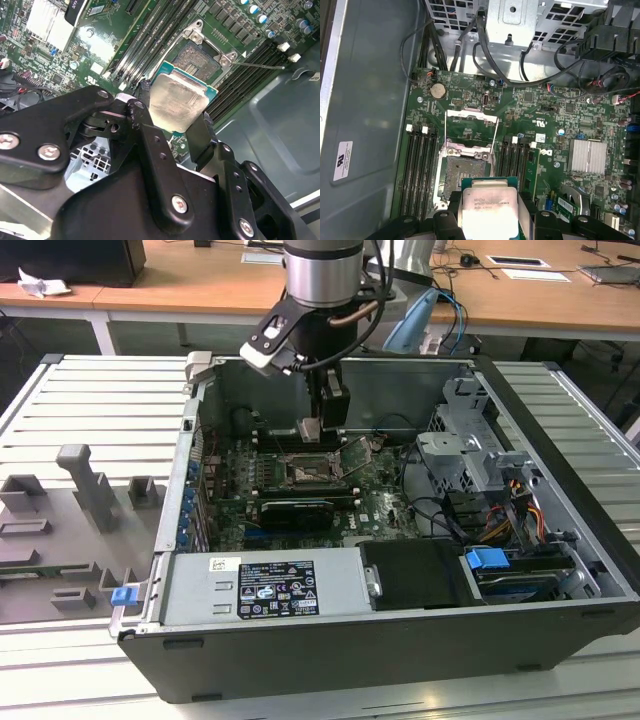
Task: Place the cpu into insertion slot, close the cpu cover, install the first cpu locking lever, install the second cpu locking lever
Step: 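Place the cpu into insertion slot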
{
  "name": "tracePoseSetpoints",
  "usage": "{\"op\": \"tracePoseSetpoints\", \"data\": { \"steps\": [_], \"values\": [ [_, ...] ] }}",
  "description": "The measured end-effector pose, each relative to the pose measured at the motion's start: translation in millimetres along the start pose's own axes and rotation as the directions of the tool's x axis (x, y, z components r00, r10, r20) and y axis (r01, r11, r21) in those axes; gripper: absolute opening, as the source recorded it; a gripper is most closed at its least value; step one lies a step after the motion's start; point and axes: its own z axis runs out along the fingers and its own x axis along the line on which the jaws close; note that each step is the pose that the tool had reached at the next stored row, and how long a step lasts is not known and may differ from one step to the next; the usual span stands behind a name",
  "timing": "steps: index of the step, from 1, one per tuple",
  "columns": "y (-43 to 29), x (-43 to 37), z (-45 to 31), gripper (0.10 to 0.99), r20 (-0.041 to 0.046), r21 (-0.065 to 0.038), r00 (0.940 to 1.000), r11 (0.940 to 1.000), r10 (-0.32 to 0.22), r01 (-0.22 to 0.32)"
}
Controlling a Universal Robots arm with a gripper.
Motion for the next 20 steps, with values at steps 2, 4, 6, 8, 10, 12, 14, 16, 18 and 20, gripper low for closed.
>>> {"op": "tracePoseSetpoints", "data": {
  "steps": [2,4,6,8,10,12,14,16,18,20],
  "values": [
    [-0.1,0.0,0.7,0.533,0.0000,0.000,1.0000,1.0000,0.000,0.000],
    [-0.1,0.0,1.4,0.533,0.0001,0.000,1.0000,1.0000,0.001,-0.001],
    [-0.2,0.0,2.1,0.533,0.0001,0.000,1.0000,1.0000,0.001,-0.001],
    [-0.2,0.0,2.6,0.533,0.0002,0.000,1.0000,1.0000,0.002,-0.002],
    [-0.3,0.0,3.2,0.533,0.0003,0.000,1.0000,1.0000,0.003,-0.003],
    [-0.3,0.0,3.8,0.533,0.0003,0.000,1.0000,1.0000,0.003,-0.003],
    [-0.4,0.0,4.5,0.533,0.0004,0.000,1.0000,1.0000,0.004,-0.004],
    [-0.4,0.0,5.1,0.533,0.0003,0.000,1.0000,1.0000,0.005,-0.005],
    [-0.6,0.1,6.2,0.533,0.0003,0.002,1.0000,1.0000,0.006,-0.006],
    [-0.6,0.1,7.2,0.533,0.0003,0.003,1.0000,1.0000,0.007,-0.007]
  ]
}}
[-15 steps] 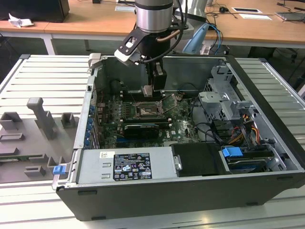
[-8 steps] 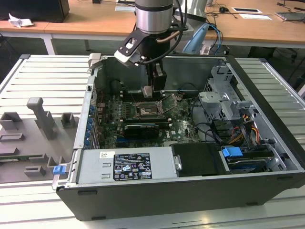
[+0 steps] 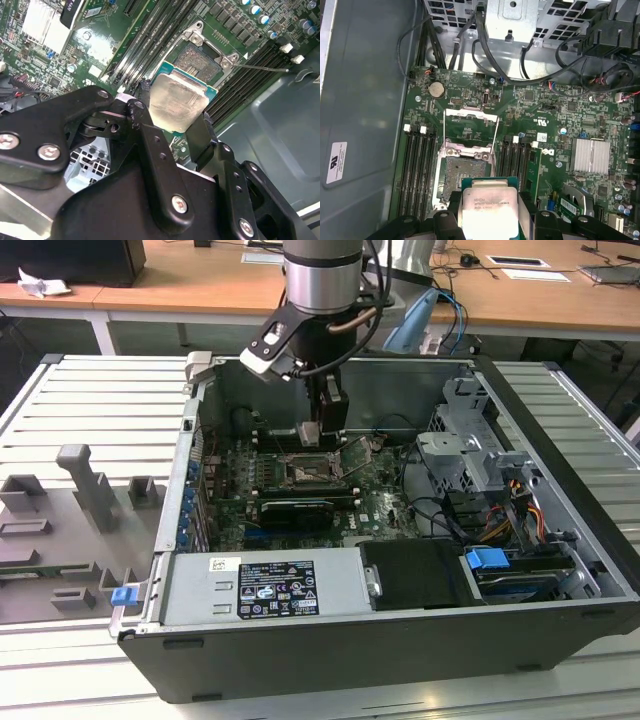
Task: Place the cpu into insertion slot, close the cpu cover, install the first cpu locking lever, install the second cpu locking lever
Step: 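Place the cpu into insertion slot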
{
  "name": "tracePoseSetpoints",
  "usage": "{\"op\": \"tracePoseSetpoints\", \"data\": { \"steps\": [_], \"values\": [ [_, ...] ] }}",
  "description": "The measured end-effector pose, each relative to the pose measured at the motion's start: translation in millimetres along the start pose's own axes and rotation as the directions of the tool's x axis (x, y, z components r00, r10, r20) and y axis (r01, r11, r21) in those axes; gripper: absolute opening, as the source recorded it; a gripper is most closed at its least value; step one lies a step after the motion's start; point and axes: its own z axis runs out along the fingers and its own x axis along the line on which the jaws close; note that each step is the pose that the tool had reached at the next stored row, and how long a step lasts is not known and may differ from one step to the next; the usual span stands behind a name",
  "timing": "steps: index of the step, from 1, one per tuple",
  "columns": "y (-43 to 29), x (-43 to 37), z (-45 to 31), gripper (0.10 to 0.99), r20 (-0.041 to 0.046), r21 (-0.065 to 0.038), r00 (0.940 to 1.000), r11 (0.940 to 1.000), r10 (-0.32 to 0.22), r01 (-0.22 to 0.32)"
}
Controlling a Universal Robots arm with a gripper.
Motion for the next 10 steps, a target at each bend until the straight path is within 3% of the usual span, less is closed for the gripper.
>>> {"op": "tracePoseSetpoints", "data": {
  "steps": [10],
  "values": [
    [-0.4,0.0,5.5,0.533,0.0021,0.003,0.9995,0.9995,0.032,-0.032]
  ]
}}
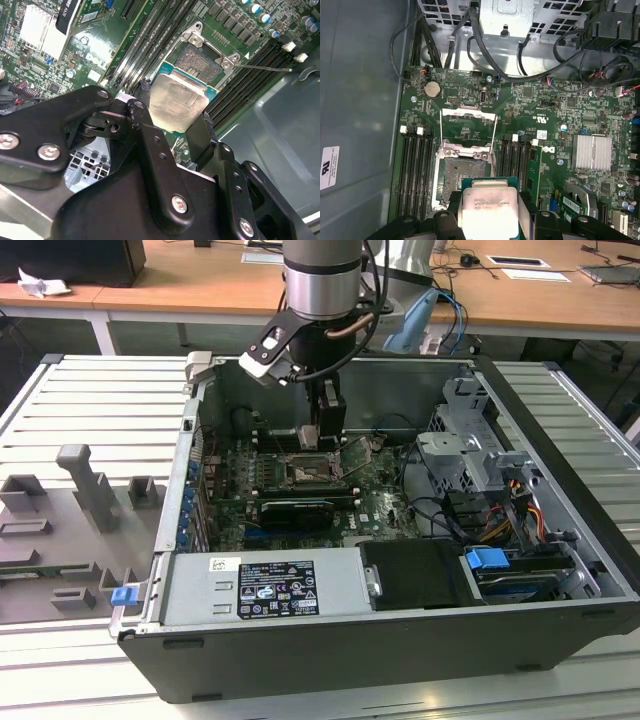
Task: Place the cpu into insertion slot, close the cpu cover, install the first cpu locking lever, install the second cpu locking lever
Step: 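Place the cpu into insertion slot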
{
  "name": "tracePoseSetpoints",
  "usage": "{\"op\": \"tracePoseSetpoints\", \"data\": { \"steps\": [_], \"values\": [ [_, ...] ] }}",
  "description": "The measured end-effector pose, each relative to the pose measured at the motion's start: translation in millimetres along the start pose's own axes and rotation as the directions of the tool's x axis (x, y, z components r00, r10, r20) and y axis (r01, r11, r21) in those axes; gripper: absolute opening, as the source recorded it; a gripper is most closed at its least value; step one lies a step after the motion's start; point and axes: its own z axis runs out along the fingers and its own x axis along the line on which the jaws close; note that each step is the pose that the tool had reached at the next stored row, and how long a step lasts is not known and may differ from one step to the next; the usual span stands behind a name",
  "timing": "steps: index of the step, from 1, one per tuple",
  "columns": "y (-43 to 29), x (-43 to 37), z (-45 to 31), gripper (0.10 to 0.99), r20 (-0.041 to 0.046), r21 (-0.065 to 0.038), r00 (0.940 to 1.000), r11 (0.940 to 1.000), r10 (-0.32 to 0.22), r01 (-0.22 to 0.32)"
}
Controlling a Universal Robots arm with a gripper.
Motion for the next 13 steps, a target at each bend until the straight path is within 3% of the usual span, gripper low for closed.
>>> {"op": "tracePoseSetpoints", "data": {
  "steps": [11,13],
  "values": [
    [-0.4,0.1,5.1,0.533,0.0007,0.000,0.9999,0.9999,0.011,-0.011],
    [-0.5,0.0,6.9,0.533,0.0062,0.001,0.9999,0.9999,0.013,-0.013]
  ]
}}
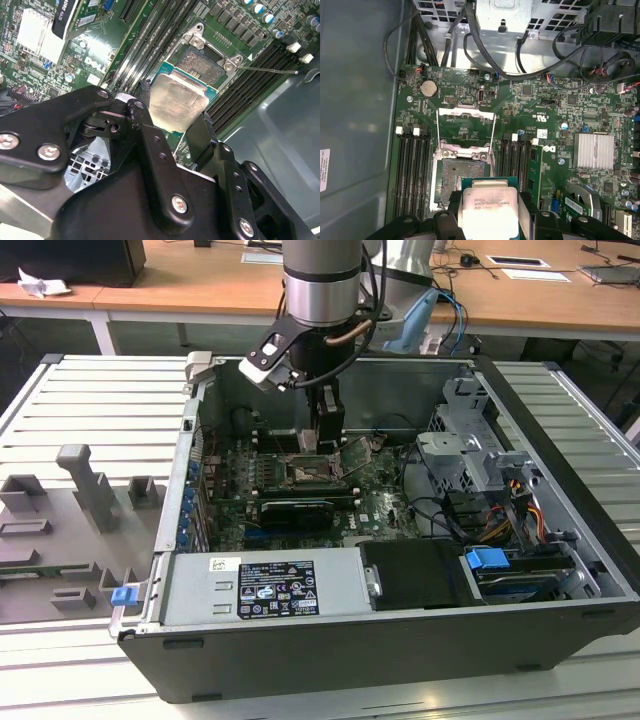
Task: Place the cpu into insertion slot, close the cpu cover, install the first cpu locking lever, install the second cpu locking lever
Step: 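Place the cpu into insertion slot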
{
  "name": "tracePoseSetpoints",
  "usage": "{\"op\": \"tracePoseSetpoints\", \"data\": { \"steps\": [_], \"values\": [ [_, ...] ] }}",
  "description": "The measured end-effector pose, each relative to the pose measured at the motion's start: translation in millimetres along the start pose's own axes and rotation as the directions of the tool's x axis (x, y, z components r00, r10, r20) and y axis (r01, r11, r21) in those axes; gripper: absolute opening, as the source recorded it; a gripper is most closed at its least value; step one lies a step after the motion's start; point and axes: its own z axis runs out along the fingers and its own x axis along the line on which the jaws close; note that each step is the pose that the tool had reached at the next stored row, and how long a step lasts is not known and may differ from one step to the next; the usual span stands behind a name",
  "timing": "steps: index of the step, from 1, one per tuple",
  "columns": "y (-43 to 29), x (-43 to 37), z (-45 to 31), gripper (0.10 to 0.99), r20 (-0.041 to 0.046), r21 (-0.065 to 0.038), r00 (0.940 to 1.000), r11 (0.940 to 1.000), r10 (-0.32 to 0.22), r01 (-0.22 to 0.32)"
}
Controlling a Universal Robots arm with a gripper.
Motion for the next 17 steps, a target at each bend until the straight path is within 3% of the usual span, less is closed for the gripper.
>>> {"op": "tracePoseSetpoints", "data": {
  "steps": [7,12,17],
  "values": [
    [-0.1,0.1,1.5,0.533,0.0020,0.000,0.9999,0.9999,0.016,-0.016],
    [-0.4,1.2,5.5,0.533,0.0070,0.001,0.9964,0.9964,0.084,-0.084],
    [-0.2,12.3,15.7,0.533,0.0067,0.001,0.9967,0.9967,0.081,-0.081]
  ]
}}
